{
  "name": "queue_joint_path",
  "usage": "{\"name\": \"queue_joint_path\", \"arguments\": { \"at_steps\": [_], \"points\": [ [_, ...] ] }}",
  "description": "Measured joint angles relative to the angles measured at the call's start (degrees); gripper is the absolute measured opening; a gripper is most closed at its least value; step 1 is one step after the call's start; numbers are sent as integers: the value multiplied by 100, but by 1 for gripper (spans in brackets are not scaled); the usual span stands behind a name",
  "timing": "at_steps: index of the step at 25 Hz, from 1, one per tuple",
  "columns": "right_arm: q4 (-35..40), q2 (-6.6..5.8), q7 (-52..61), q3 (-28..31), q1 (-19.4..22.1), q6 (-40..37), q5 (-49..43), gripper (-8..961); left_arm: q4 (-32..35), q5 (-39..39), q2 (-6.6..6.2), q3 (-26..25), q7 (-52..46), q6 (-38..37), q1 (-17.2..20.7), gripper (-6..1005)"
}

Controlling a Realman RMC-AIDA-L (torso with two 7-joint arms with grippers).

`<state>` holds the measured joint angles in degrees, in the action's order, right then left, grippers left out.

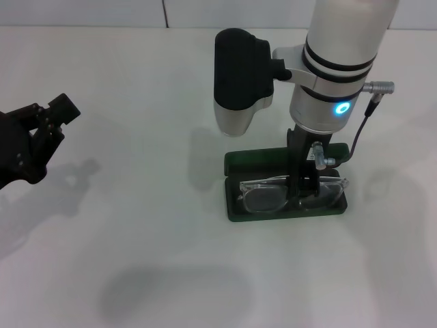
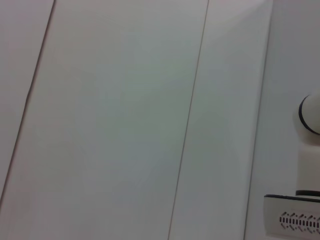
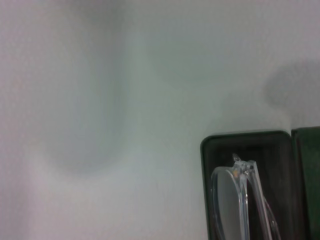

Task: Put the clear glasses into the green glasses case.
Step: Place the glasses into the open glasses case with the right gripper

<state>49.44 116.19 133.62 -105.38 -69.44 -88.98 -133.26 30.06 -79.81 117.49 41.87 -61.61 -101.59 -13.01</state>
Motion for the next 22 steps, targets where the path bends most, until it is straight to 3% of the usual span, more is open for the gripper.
{"name": "queue_joint_path", "arguments": {
  "at_steps": [7,22],
  "points": [
    [35,0,48,0,1,-15,-20,208,0,0,0,-16,0,0,0,67],
    [863,0,241,70,272,-304,-97,210,24,37,-25,-30,0,-26,10,68]
  ]
}}
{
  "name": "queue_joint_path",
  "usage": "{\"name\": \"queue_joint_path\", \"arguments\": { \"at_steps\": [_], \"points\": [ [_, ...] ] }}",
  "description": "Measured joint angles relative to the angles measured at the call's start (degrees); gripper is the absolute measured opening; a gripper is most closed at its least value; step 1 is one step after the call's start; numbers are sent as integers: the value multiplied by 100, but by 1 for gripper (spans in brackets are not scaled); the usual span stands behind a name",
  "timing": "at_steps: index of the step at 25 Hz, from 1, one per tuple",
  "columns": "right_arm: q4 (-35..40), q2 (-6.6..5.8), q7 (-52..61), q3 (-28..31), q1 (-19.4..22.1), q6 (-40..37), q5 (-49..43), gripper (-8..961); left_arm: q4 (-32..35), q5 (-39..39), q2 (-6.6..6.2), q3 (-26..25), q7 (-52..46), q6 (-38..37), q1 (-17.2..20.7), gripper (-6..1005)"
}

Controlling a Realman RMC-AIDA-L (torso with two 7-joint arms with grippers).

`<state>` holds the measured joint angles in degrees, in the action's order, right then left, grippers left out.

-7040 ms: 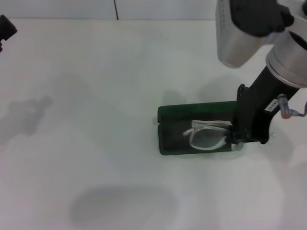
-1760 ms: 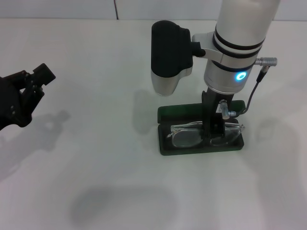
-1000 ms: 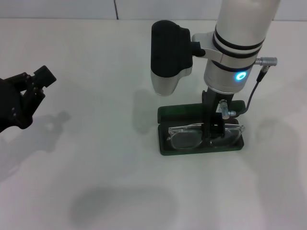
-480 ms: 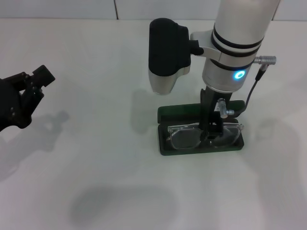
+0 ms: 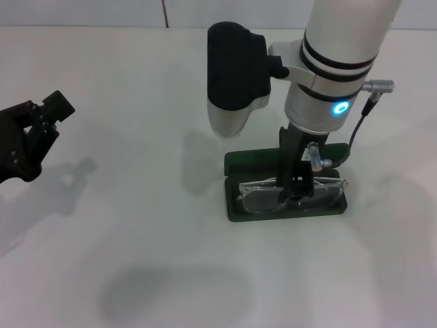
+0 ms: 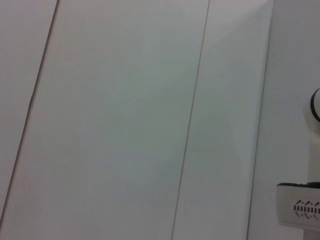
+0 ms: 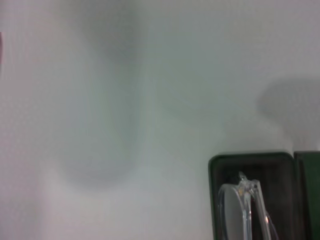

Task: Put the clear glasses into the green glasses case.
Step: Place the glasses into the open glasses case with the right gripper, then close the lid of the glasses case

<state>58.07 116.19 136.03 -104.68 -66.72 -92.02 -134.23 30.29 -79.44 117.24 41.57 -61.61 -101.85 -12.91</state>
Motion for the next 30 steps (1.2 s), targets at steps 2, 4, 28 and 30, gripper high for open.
{"name": "queue_joint_path", "arguments": {
  "at_steps": [2,4,28,30],
  "points": [
    [149,0,19,13,76,-33,-40,209,-8,0,0,0,0,-1,6,68],
    [343,0,84,22,166,-54,-177,209,-12,0,0,0,0,-1,13,68],
    [860,0,-197,83,707,232,-216,207,-15,17,18,0,0,-10,13,69],
    [800,0,-290,85,736,316,-145,207,-15,17,19,0,0,-10,1,69]
  ]
}}
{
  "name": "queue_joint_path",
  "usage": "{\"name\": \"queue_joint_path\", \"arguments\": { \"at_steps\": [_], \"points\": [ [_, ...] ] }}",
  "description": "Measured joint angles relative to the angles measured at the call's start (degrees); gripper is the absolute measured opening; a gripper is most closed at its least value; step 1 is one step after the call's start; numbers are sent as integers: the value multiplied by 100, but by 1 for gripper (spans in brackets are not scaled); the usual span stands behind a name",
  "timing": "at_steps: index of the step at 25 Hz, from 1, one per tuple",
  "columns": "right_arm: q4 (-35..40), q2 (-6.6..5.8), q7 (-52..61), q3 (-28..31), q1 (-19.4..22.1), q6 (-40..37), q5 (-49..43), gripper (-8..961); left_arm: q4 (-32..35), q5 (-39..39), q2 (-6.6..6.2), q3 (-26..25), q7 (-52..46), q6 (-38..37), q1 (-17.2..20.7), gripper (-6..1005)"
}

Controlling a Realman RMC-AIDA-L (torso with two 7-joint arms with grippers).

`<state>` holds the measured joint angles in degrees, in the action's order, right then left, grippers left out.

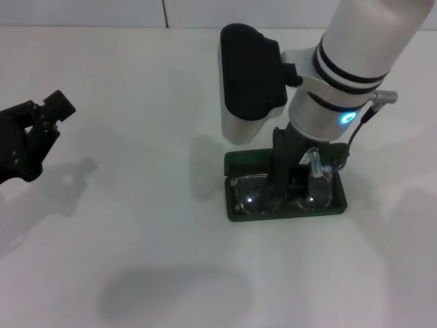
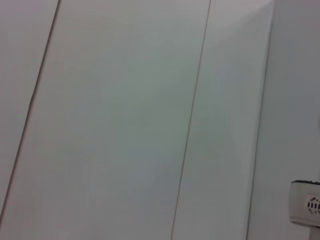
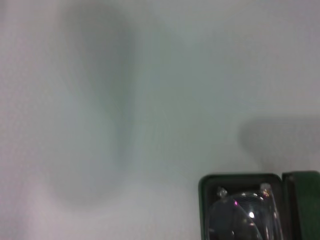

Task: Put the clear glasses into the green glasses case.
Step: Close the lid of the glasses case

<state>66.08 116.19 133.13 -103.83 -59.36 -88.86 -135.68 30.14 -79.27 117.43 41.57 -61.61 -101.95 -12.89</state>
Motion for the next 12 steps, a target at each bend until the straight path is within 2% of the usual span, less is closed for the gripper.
{"name": "queue_joint_path", "arguments": {
  "at_steps": [12],
  "points": [
    [-420,0,-393,-48,-23,210,457,205,0,-30,10,0,0,4,-8,69]
  ]
}}
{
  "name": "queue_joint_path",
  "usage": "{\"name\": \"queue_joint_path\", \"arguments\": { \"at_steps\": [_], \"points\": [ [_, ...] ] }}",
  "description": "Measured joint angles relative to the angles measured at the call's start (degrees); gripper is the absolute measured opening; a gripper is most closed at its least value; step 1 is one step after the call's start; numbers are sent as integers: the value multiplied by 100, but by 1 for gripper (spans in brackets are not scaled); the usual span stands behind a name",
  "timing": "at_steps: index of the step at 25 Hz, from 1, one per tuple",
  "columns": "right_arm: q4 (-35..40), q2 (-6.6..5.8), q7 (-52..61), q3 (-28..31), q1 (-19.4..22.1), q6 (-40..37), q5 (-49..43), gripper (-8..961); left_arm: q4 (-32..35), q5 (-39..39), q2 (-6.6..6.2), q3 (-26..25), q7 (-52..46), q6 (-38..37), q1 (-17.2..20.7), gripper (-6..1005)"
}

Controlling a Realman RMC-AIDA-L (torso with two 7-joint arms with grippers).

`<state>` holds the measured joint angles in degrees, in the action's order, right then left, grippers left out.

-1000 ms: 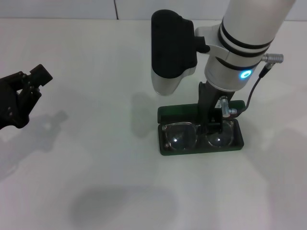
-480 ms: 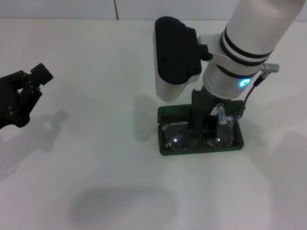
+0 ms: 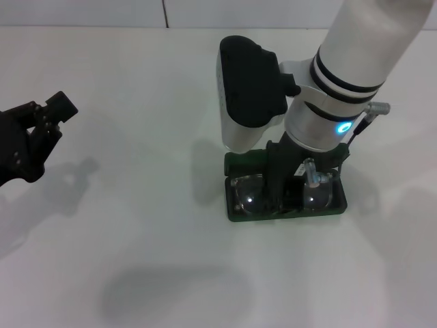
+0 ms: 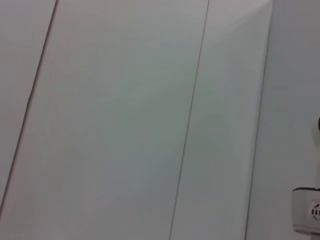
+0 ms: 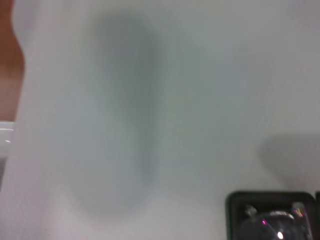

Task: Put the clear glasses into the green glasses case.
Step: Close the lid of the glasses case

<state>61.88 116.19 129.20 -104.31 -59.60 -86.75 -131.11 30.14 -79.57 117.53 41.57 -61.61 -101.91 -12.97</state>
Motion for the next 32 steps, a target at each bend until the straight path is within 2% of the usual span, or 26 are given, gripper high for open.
{"name": "queue_joint_path", "arguments": {
  "at_steps": [6,14,32],
  "points": [
    [-31,0,-246,-18,30,153,99,205,-4,-11,-2,0,25,6,18,69],
    [-538,0,-573,-21,-53,406,521,204,-9,-15,3,15,52,15,23,69],
    [-1108,0,-920,-109,-176,644,831,201,-71,-24,7,35,79,27,-15,70]
  ]
}}
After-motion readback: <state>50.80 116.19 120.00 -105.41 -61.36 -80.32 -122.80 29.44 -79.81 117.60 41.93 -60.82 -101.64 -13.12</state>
